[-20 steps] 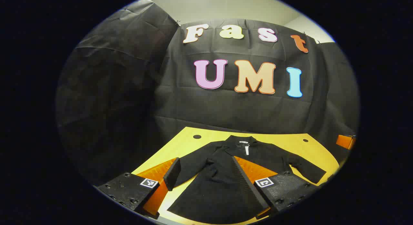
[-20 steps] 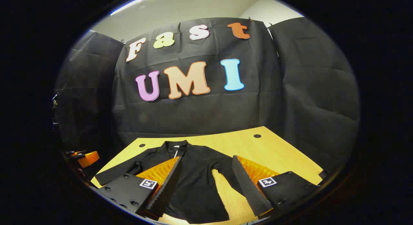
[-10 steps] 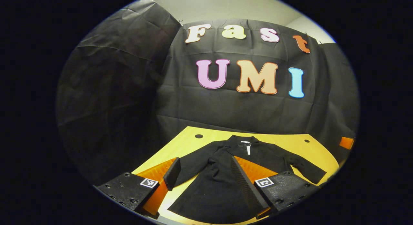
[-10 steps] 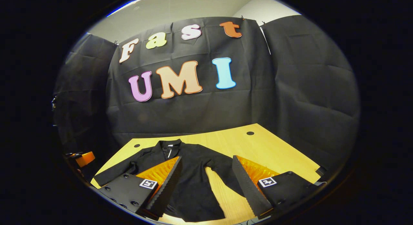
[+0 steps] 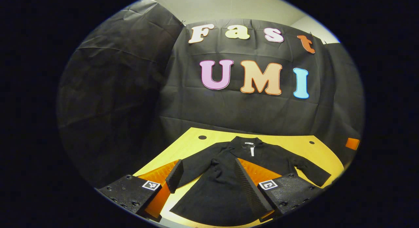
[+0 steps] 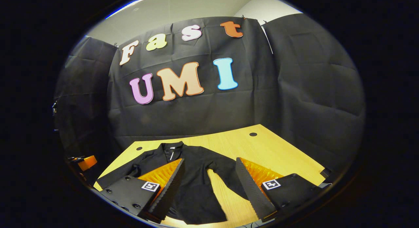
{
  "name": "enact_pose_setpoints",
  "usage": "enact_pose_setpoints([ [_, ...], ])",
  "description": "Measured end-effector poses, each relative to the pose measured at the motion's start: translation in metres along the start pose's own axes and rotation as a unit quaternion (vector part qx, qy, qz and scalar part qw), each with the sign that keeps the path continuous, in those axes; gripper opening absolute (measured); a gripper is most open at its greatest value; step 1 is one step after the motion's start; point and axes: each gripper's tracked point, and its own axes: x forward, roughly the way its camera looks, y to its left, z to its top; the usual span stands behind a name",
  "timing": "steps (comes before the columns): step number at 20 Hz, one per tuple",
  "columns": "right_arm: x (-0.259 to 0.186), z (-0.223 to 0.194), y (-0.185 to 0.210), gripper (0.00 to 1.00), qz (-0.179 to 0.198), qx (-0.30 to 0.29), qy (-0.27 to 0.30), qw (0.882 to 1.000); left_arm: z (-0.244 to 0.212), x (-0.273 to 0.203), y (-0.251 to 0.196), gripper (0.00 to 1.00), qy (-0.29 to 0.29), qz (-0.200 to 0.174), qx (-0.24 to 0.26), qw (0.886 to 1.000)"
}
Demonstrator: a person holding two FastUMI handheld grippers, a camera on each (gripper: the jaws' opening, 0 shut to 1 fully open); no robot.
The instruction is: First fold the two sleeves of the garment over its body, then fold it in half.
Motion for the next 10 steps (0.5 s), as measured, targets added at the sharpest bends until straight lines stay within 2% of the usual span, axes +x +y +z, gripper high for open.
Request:
enact_pose_setpoints([
  [7,0.001,-0.005,-0.006,0.98,-0.008,0.006,0.009,1.0,-0.003,-0.004,0.005,0.93,0.003,0.009,0.003,1.0],
  [8,0.001,-0.006,-0.006,0.94,-0.007,0.008,0.01,1.0,-0.003,-0.004,0.006,0.93,0.003,0.01,0.004,1.0],
  [10,0.0,-0.012,-0.006,0.98,-0.007,0.007,0.014,1.0,-0.003,-0.004,0.009,0.93,0.004,0.013,0.005,1.0],
])
